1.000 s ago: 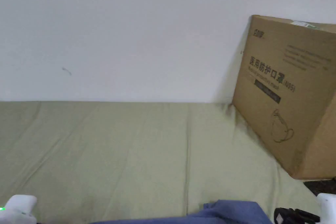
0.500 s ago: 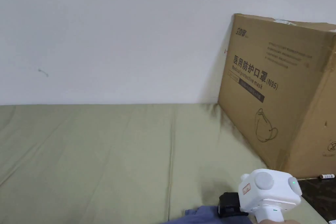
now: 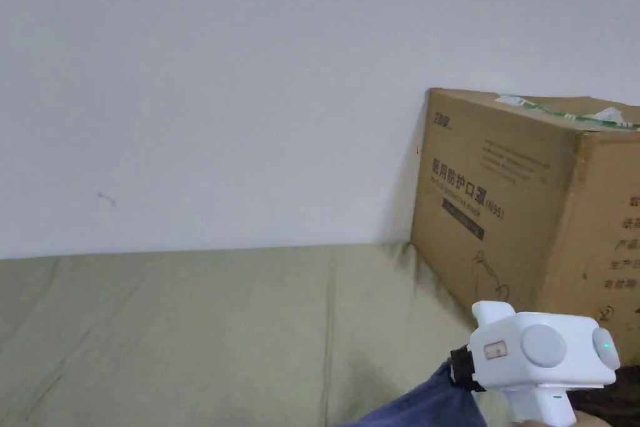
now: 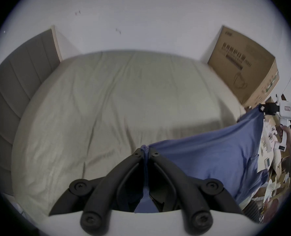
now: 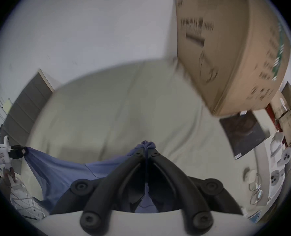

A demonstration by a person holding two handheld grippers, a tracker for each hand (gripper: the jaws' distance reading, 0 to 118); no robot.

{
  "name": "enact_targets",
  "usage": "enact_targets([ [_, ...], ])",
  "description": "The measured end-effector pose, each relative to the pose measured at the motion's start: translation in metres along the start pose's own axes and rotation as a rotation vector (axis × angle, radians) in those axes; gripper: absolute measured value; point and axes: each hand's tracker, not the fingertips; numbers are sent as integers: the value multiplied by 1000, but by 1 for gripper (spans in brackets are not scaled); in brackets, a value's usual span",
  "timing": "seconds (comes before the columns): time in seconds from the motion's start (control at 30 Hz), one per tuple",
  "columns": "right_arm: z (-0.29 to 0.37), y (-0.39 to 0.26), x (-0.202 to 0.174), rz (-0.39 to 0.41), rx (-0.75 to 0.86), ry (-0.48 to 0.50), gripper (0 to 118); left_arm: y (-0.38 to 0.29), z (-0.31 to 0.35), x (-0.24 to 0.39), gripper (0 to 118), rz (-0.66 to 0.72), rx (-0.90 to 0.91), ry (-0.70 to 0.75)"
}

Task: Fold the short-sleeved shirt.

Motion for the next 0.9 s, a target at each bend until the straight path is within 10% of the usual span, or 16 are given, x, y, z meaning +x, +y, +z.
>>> enact_targets([
  [0.43,205,122,-42,28,352,26,0,110,183,22,3,-59,375,-9],
  [0.9,177,313,-74,22,609,-116,0,301,150,47,3,-48,566,98],
])
